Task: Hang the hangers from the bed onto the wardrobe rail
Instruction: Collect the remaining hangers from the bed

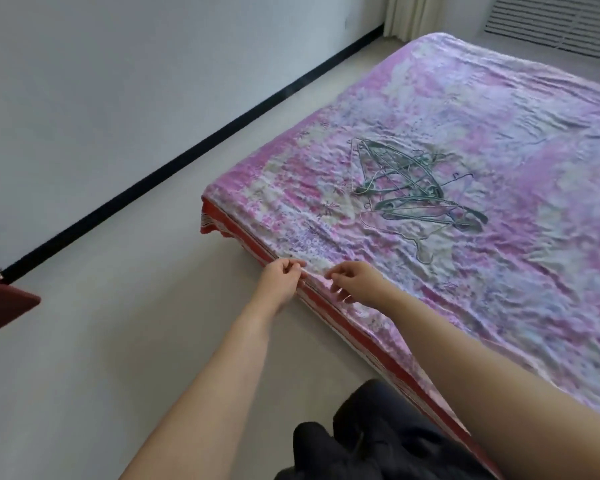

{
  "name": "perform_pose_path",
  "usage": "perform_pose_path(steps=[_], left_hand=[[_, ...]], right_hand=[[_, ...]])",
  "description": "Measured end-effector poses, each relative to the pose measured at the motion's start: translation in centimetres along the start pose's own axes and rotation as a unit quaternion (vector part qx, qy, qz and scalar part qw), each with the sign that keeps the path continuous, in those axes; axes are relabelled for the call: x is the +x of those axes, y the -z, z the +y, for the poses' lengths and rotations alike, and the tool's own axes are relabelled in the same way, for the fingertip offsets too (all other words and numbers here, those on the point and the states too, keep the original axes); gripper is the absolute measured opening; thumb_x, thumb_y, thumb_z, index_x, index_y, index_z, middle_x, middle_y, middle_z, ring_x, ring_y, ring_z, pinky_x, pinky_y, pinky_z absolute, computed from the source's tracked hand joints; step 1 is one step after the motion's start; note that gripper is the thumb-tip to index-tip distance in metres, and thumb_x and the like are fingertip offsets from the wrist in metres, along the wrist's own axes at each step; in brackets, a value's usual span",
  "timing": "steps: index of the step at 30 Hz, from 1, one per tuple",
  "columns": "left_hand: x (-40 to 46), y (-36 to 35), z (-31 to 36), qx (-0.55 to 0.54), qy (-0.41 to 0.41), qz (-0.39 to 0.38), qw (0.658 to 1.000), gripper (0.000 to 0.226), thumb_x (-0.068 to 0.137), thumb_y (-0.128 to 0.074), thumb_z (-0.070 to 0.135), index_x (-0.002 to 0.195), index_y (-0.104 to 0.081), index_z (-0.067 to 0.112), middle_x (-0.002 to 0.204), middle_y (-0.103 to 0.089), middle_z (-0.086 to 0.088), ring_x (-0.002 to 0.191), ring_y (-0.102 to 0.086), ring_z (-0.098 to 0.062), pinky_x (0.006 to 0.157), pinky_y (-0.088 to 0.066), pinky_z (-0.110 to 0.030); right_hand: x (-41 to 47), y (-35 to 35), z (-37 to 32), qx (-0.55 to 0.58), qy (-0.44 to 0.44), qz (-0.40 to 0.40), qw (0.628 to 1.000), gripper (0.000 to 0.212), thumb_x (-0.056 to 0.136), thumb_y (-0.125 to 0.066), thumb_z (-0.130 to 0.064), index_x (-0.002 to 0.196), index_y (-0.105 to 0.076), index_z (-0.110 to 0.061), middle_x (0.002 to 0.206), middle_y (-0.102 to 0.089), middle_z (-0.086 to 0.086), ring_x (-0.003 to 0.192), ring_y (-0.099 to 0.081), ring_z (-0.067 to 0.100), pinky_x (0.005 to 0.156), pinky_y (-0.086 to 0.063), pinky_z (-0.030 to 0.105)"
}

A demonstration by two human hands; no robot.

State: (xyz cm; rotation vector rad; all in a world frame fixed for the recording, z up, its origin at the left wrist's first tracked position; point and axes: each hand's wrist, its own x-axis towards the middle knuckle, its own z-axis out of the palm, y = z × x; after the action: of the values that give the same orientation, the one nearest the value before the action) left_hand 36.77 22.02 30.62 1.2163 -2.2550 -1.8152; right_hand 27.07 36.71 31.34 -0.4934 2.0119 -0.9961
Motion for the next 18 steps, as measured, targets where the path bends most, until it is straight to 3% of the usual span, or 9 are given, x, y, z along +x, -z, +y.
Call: perform_pose_path(steps=[4,11,16,18], left_hand=[[7.0,-3.3,3.1,0.028,-0.007,-0.063,0.998,0.021,0.101,-0.043,0.019,0.107,-0.062,0.014,0.097,-0.068,-0.004,0.076,-0.062,-0.012,0.064,-0.044,-0.024],[16.1,-8.3,9.5,0.045,0.009,-0.091,0.995,0.023,0.103,-0.041,0.021,0.112,-0.060,0.014,0.100,-0.065,-0.001,0.087,-0.062,-0.014,0.067,-0.047,-0.023],[21.7,-11.2,11.9,0.048,0.033,-0.123,0.991,0.024,0.103,-0.040,0.019,0.115,-0.060,0.013,0.100,-0.064,0.000,0.085,-0.060,-0.014,0.067,-0.046,-0.024],[24.5,-12.6,12.8,0.052,0.038,-0.129,0.990,0.024,0.103,-0.040,0.019,0.116,-0.060,0.012,0.102,-0.064,-0.002,0.088,-0.060,-0.016,0.074,-0.048,-0.030]], right_hand=[[4.9,5.0,1.1,0.057,-0.036,0.036,0.997,0.021,0.100,-0.046,-0.018,0.108,-0.064,-0.010,0.089,-0.067,0.005,0.073,-0.065,0.017,0.074,-0.056,0.032],[13.3,13.7,3.3,0.138,-0.111,0.050,0.983,0.023,0.100,-0.045,-0.014,0.111,-0.063,-0.006,0.084,-0.064,0.004,0.069,-0.061,0.015,0.067,-0.053,0.026],[17.5,18.0,5.5,0.318,-0.172,0.094,0.928,0.023,0.098,-0.048,-0.010,0.117,-0.058,-0.004,0.086,-0.064,0.007,0.066,-0.060,0.016,0.058,-0.051,0.024],[19.6,19.4,6.7,0.395,-0.188,0.109,0.893,0.024,0.097,-0.049,-0.009,0.119,-0.057,-0.003,0.089,-0.064,0.008,0.069,-0.058,0.017,0.059,-0.050,0.025]])
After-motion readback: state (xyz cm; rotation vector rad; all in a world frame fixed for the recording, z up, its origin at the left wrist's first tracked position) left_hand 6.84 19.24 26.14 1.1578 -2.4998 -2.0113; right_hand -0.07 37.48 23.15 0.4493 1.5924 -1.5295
